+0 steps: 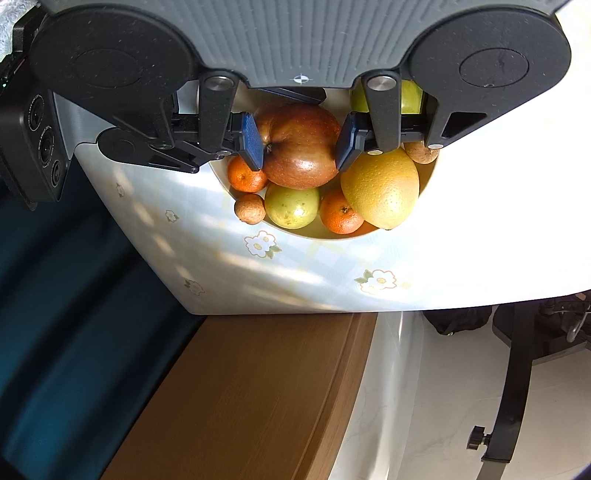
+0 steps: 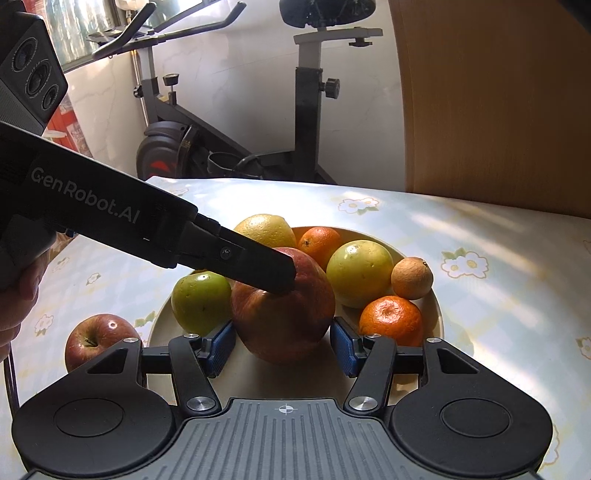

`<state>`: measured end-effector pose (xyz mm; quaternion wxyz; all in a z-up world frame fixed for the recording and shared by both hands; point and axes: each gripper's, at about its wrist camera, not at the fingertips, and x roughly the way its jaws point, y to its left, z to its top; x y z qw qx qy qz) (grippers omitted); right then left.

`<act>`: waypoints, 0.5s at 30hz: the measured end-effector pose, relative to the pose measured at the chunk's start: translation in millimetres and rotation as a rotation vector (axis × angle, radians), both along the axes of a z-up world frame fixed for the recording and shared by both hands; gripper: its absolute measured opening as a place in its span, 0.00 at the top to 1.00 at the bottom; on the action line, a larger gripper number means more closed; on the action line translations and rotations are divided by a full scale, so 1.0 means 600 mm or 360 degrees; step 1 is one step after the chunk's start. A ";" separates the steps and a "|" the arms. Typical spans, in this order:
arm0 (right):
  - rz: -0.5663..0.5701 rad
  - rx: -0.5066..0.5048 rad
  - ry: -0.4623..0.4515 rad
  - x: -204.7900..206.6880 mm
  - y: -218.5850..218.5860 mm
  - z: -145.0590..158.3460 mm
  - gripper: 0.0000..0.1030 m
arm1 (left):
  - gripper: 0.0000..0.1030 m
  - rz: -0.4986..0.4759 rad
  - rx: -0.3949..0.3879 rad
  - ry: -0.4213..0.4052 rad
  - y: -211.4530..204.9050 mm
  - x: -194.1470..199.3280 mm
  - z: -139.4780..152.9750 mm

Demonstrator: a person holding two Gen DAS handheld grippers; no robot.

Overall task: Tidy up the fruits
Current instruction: 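Lift the red apple with both tools and lower it onto the plate, then open both tools and withdraw them from the apple on the plate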

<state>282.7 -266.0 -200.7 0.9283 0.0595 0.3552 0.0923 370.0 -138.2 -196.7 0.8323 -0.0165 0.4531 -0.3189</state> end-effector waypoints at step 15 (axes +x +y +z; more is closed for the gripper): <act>-0.0013 -0.0109 0.0002 0.005 0.008 -0.009 0.48 | 0.59 -0.0033 0.0001 -0.0203 0.021 -0.033 0.029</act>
